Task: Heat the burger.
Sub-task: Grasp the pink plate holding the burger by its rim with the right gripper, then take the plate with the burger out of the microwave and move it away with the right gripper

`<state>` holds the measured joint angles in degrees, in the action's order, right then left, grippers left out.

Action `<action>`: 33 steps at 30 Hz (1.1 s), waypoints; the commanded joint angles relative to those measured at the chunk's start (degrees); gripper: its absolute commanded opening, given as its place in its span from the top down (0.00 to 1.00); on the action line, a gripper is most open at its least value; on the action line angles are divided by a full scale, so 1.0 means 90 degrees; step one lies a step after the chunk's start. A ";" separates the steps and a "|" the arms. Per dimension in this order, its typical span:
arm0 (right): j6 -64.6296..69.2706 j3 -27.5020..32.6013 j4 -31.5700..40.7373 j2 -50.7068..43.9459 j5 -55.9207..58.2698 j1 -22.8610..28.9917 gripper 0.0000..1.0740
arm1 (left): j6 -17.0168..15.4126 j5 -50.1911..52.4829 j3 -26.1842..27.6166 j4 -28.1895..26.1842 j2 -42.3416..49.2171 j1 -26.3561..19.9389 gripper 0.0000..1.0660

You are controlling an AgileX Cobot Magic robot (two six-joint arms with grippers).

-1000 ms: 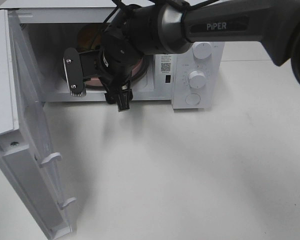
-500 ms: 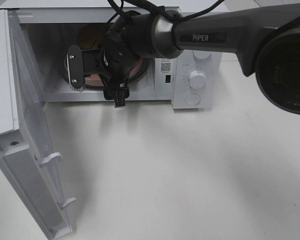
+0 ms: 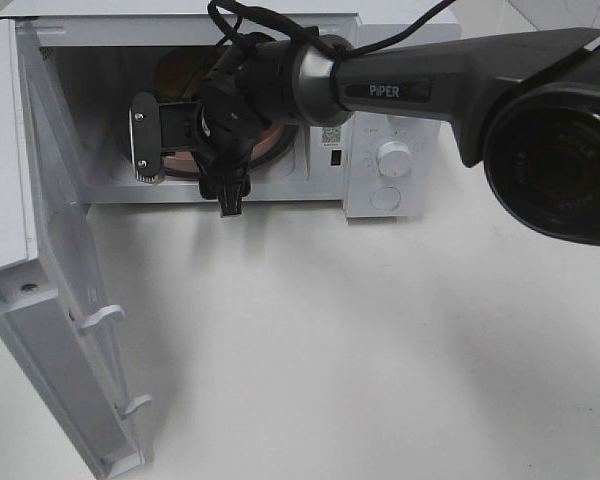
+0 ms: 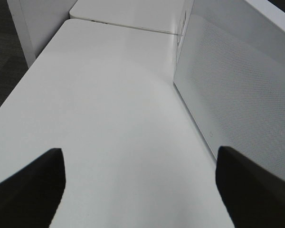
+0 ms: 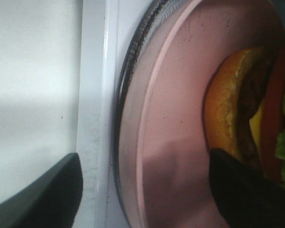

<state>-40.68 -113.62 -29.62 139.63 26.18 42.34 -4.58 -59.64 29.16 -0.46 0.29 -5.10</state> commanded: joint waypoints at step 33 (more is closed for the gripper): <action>-0.0363 -0.0025 0.0605 -0.0019 0.0204 -0.0032 1.00 | -0.0032 0.0032 -0.0019 -0.0019 0.0108 -0.0019 0.23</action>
<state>-42.69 -113.73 -25.50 140.66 27.27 42.23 -4.58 -59.64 29.16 -0.46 0.29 -5.10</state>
